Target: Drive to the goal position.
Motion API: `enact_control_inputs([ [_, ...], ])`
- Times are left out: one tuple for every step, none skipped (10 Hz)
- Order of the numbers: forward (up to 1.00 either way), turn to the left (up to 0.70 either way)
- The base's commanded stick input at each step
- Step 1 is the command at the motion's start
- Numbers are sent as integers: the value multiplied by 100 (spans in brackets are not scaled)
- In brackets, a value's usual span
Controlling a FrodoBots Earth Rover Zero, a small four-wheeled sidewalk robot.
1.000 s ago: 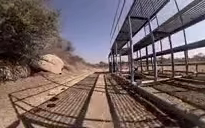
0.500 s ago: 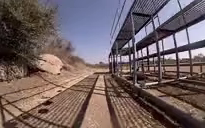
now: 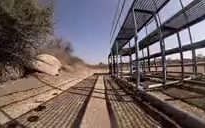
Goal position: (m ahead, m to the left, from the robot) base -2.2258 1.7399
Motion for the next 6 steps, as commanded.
enact_control_inputs([
  [50,0],
  [50,0],
  [50,0],
  [50,0],
  [50,0],
  [50,0],
])
